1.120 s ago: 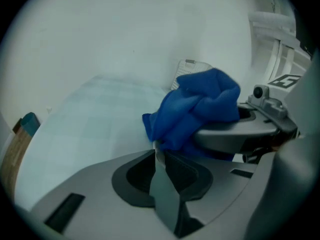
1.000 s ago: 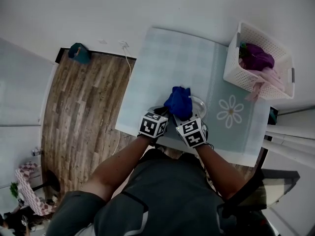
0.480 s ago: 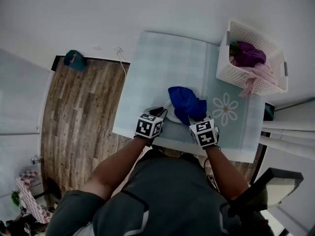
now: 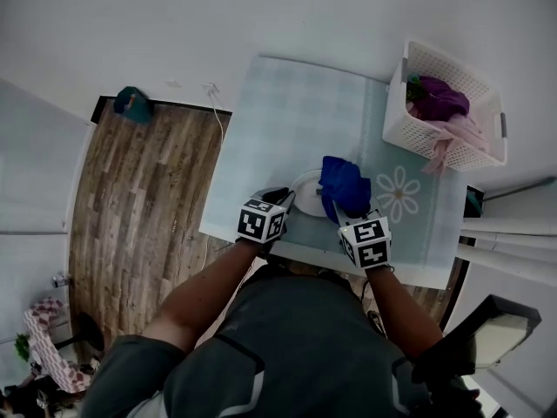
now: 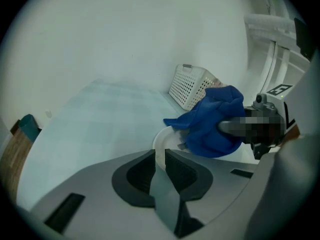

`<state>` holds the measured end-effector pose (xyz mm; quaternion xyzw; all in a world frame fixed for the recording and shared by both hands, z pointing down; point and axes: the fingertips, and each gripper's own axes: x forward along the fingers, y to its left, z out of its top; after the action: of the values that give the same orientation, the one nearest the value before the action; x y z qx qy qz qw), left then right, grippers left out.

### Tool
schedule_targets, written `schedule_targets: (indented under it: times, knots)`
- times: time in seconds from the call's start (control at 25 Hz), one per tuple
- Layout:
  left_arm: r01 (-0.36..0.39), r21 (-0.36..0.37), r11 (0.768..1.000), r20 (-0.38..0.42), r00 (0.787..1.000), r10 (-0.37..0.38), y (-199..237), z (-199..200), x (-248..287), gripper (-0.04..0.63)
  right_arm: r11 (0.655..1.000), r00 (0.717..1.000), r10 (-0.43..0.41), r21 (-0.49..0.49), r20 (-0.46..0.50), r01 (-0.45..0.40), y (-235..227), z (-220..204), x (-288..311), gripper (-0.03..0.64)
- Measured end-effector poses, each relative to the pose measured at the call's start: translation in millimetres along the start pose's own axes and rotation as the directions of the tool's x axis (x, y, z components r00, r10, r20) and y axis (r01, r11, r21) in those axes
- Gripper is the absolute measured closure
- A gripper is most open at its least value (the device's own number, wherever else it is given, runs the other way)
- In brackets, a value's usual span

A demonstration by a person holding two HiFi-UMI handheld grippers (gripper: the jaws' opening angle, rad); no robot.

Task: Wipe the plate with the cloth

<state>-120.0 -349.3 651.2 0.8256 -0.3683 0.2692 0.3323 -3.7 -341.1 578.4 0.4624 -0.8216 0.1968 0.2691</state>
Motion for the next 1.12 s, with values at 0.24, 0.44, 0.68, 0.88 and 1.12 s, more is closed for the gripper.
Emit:
schedule_targets:
  times: [0.24,0.44,0.68,0.88,1.12]
  knots:
    - [-0.02,-0.018,1.0,0.007,1.0,0.02,7.6,-8.4,-21.8,0.529,0.97,0.977,0.203,-0.121,-0.059,-0.209,88.3,-1.0,46.6,0.499]
    - [-0.049,-0.038,0.998,0.011,0.999,0.05,19.0,-16.8,-35.9,0.529,0.968,0.977,0.185,-0.15,-0.107,-0.2,85.9,-22.3,57.8,0.499]
    - [-0.031,-0.034,0.999,0.029,0.999,0.032,11.5,-16.2,-35.8,0.529,0.998,0.994,0.043,-0.036,-0.104,-0.047,25.7,-39.5,33.3,0.499]
    - [-0.021,-0.027,0.999,0.044,0.999,0.022,2.4,-14.0,-34.3,0.529,0.999,0.995,-0.051,-0.005,-0.091,0.05,-15.4,-45.1,10.8,0.499]
    - [-0.024,-0.047,0.999,0.074,0.997,0.028,-2.4,-16.9,-41.5,0.529,0.995,0.995,-0.092,0.031,-0.027,0.093,-12.3,-22.2,-12.9,0.499]
